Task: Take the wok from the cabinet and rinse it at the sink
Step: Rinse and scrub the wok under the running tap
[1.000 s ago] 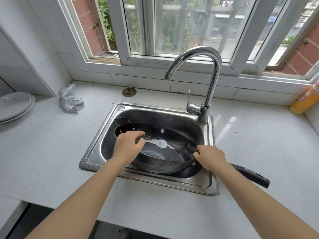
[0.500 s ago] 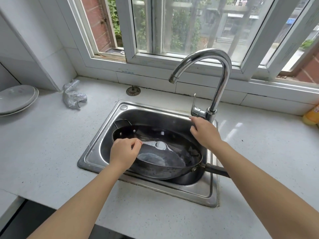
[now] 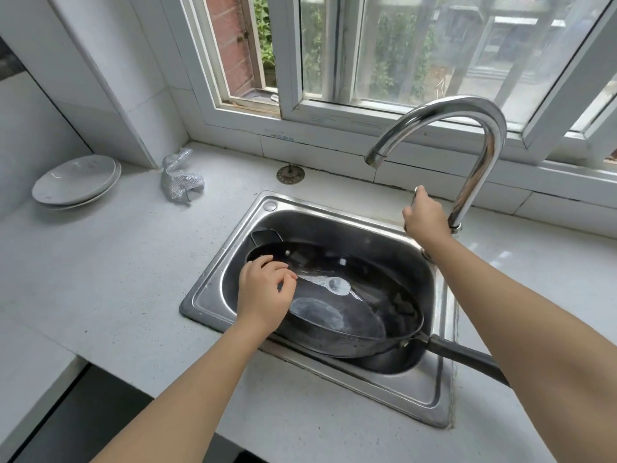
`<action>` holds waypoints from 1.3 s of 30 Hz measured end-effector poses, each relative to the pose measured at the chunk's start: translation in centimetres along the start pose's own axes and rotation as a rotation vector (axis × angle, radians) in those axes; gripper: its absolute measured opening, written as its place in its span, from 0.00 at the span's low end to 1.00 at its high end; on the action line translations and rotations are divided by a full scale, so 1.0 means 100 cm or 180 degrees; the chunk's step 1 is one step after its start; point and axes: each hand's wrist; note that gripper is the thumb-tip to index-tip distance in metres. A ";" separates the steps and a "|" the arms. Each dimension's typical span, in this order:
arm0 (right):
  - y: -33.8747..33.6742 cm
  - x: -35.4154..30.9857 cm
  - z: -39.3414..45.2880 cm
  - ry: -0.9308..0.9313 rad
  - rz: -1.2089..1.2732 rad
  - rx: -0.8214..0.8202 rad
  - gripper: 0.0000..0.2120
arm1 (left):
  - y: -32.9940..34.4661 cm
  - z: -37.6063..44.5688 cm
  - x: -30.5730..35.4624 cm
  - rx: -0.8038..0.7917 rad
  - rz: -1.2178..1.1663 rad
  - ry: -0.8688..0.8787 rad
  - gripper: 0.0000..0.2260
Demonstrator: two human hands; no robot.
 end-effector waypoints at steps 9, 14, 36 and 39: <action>0.006 0.003 0.019 0.0173 0.0520 0.0285 0.10 | -0.004 -0.003 0.008 -0.0353 0.0056 -0.0744 0.14; 0.009 0.002 0.022 0.0244 0.0459 0.0386 0.10 | -0.004 -0.003 0.009 -0.0481 -0.0050 -0.0880 0.15; 0.023 -0.001 0.022 -0.0022 -0.0223 0.0250 0.09 | -0.001 -0.004 0.006 -0.0367 -0.0187 -0.0989 0.14; 0.024 0.000 0.020 -0.0048 -0.0195 0.0278 0.10 | -0.001 -0.004 0.005 -0.0370 -0.0188 -0.0983 0.14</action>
Point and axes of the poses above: each hand's wrist, its own z-axis towards the middle knuckle, its own y-axis out of the palm, x = y × z, and after that the axes turned 8 degrees about z, right-handed
